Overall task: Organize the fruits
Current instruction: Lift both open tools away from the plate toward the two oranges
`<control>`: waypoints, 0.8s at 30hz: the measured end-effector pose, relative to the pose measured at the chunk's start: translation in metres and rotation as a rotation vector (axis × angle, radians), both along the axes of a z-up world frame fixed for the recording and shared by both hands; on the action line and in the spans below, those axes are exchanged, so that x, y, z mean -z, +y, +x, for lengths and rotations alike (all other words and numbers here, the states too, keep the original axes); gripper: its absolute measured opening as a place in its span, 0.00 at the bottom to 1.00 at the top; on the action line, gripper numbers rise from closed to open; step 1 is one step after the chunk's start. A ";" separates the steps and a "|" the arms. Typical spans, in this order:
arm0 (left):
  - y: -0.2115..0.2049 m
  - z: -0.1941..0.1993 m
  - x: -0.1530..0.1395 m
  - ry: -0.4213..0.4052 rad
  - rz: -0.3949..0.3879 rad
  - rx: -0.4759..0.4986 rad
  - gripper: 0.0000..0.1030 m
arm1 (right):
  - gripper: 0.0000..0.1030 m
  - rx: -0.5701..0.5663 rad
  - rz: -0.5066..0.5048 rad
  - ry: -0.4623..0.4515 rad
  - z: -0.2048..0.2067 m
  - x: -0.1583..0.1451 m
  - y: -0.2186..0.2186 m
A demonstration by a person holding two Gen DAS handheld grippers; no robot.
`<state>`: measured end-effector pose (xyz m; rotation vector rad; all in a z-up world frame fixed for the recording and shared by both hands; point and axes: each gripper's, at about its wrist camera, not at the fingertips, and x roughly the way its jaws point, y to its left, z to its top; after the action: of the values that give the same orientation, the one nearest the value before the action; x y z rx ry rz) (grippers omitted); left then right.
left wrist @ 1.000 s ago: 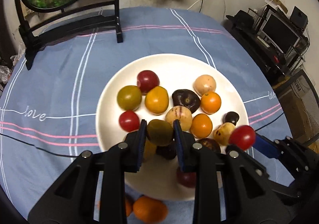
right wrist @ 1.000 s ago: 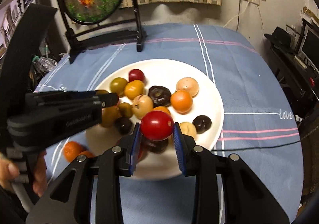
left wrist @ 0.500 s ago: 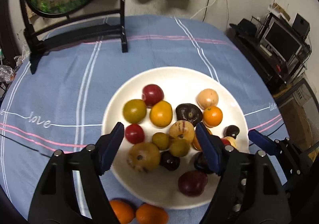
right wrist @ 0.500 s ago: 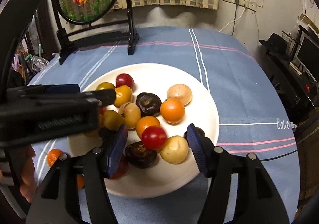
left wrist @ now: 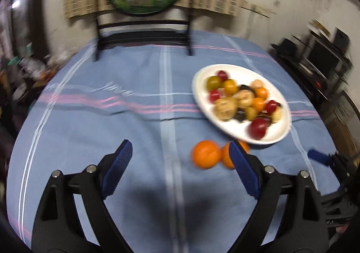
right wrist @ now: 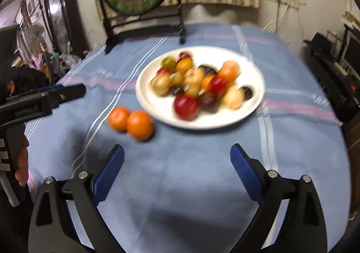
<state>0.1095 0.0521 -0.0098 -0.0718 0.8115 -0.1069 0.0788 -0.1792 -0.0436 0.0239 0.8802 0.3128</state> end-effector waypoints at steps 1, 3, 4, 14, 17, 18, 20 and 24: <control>0.010 -0.005 0.002 0.003 -0.007 -0.026 0.87 | 0.92 -0.013 0.001 0.009 -0.002 0.003 0.007; 0.026 -0.012 0.004 -0.002 -0.010 -0.066 0.86 | 0.92 -0.042 0.001 0.035 -0.002 0.010 0.020; 0.033 -0.012 0.004 -0.006 -0.011 -0.079 0.86 | 0.92 -0.053 0.004 0.047 -0.002 0.012 0.027; 0.070 -0.029 0.014 -0.011 -0.071 -0.100 0.86 | 0.93 -0.073 -0.009 0.136 0.029 0.032 0.067; 0.078 -0.034 0.017 -0.010 -0.088 -0.107 0.86 | 0.93 -0.052 -0.025 0.167 0.046 0.041 0.070; 0.081 -0.035 0.018 -0.010 -0.093 -0.112 0.86 | 0.93 -0.040 -0.027 0.165 0.050 0.043 0.070; 0.085 -0.036 0.021 -0.005 -0.104 -0.119 0.86 | 0.90 -0.029 -0.022 0.142 0.054 0.044 0.069; 0.087 -0.034 0.026 0.011 -0.117 -0.116 0.86 | 0.53 -0.008 0.017 0.143 0.065 0.051 0.062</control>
<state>0.0753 0.1389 -0.0357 -0.2302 0.8104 -0.0444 0.1435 -0.1167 -0.0950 0.0589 1.0196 0.3294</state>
